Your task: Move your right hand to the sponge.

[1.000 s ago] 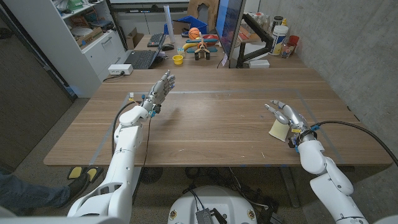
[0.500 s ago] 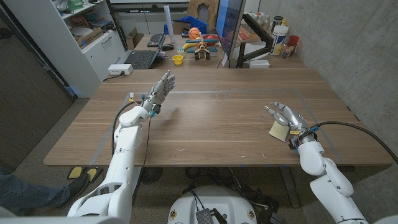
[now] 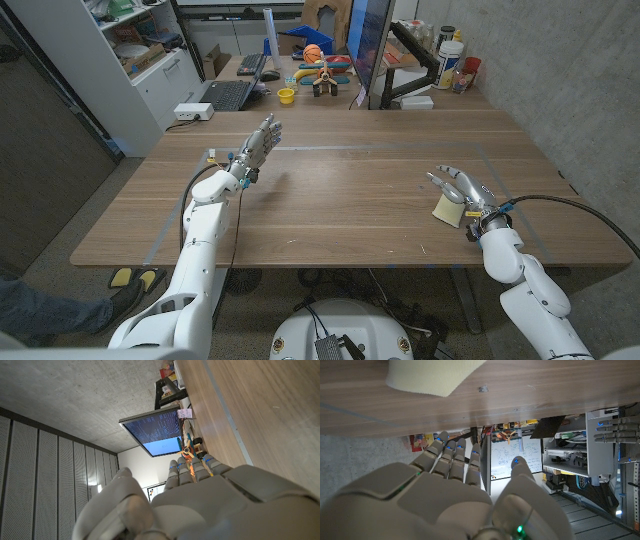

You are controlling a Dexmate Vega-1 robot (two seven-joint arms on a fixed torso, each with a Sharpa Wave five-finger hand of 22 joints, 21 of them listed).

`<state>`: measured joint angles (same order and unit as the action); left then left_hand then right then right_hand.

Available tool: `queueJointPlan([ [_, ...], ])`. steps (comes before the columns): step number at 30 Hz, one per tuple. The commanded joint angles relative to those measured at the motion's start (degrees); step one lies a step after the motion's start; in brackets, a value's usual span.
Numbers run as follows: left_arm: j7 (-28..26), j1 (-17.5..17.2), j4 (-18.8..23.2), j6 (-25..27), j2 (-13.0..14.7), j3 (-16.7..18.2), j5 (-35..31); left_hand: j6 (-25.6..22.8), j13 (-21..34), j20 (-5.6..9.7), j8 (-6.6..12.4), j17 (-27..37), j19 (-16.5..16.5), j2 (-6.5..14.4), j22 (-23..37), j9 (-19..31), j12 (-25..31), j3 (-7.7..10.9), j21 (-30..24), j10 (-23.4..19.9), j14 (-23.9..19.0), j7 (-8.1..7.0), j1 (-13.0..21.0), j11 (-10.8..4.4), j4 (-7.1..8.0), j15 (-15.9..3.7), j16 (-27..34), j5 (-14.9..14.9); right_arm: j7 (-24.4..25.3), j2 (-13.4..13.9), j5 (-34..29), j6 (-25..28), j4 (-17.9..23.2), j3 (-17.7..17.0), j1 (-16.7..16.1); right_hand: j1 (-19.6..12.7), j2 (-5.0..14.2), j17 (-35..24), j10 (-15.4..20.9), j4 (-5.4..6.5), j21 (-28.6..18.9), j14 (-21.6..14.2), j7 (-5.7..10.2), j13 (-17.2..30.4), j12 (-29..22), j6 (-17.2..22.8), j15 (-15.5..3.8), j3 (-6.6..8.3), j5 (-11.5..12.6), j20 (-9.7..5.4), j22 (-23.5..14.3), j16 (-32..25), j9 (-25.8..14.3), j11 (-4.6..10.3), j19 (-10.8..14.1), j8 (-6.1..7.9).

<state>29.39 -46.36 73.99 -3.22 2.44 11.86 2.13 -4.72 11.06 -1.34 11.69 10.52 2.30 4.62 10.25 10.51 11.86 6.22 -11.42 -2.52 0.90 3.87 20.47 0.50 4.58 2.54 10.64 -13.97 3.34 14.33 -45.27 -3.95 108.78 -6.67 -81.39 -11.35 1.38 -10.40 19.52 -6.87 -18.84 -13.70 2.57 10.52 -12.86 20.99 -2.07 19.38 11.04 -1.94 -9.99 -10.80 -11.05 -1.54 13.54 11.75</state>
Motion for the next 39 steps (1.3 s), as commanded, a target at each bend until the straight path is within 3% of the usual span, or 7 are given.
queueJointPlan([
  [1,0.1,0.0,-0.1,-0.1,0.0,-0.1,0.0,-0.5,0.1,-0.02,-0.09,0.1,0.4,0.1,0.1,0.3,-0.1,-0.11,0.0,-0.1,0.2,0.06,0.7,-0.15,0.05,-0.21,0.2,0.0,-0.8,0.5,-2.3,2.3,1.4,0.4,-1.1,-0.1,-0.09,-0.2,0.3,-0.12,0.2,0.1,0.25,0.3,0.2,0.2,0.06,-0.10,0.4,-0.09,-0.3,0.1,-0.1,0.58,-0.2,-0.12],
  [39,-0.3,-1.3,1.1,0.5,0.1,0.0,-0.3,-1.1,0.1,-0.42,0.03,0.1,0.6,0.2,0.1,0.3,0.0,-0.35,0.0,-0.1,0.1,0.06,0.8,-0.28,0.06,-0.31,0.2,0.2,1.0,2.2,-6.1,6.4,-1.7,3.5,0.0,-0.1,0.13,-0.2,0.1,-0.12,1.8,1.1,0.87,0.3,0.3,0.2,0.61,-0.07,0.5,0.23,-0.4,0.3,-0.1,0.78,-1.8,-0.21],
])
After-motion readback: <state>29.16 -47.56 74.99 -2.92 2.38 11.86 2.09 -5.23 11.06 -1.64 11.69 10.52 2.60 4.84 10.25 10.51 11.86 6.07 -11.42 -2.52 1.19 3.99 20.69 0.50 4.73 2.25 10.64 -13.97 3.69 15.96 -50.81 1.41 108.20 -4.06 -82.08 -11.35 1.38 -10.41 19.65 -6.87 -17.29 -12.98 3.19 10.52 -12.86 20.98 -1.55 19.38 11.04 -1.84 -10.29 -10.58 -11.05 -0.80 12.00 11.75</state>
